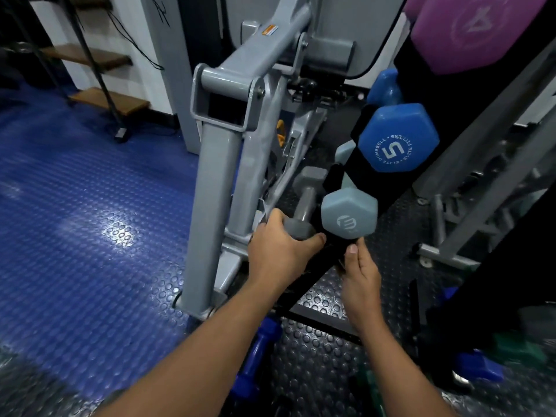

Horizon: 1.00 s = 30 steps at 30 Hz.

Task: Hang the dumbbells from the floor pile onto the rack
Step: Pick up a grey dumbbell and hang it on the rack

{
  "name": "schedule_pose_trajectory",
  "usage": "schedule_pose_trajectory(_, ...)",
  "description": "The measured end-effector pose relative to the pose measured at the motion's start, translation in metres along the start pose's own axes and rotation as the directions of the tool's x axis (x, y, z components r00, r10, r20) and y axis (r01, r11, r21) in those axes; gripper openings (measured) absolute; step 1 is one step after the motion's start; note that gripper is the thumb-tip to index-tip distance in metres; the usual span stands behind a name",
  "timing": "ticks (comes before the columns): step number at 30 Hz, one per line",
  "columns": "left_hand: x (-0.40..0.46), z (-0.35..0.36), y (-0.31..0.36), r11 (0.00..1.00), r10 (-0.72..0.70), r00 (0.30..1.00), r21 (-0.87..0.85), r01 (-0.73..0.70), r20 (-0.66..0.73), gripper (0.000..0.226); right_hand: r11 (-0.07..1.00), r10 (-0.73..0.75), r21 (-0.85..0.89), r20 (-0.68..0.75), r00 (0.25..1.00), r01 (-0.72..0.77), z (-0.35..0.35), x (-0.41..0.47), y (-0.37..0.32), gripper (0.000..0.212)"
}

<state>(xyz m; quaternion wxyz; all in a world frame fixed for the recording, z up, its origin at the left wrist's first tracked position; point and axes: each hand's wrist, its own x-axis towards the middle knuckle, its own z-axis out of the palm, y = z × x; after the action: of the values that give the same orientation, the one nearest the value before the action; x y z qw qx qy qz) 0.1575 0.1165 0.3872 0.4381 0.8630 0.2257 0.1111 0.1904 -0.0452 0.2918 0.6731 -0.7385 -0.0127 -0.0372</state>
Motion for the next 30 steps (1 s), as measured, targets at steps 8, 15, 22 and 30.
schedule_pose_trajectory(8, -0.015, 0.010, 0.005, 0.976, 0.181, 0.977, 0.146, -0.163, -0.116, 0.080, 1.000, 0.006, -0.007, -0.045, 0.999, -0.006, 0.003, -0.003, -0.005, 0.077)
schedule_pose_trajectory(15, -0.028, 0.021, -0.003, 0.883, 0.425, 0.902, 0.254, -0.394, -0.081, 0.073, 1.000, 0.009, -0.015, -0.033, 0.999, -0.009, 0.002, -0.006, -0.008, 0.061)
schedule_pose_trajectory(22, -0.033, 0.027, -0.020, 0.776, 0.593, 0.802, 0.221, -0.591, 0.064, 0.052, 0.998, 0.048, -0.035, -0.014, 0.999, -0.049, 0.006, -0.012, -0.021, 0.053)
schedule_pose_trajectory(30, -0.018, 0.006, -0.020, 0.791, 0.524, 0.819, 0.225, -0.569, 0.233, 0.071, 0.917, -0.028, -0.397, 0.036, 0.999, 0.040, -0.013, -0.017, -0.038, 0.049)
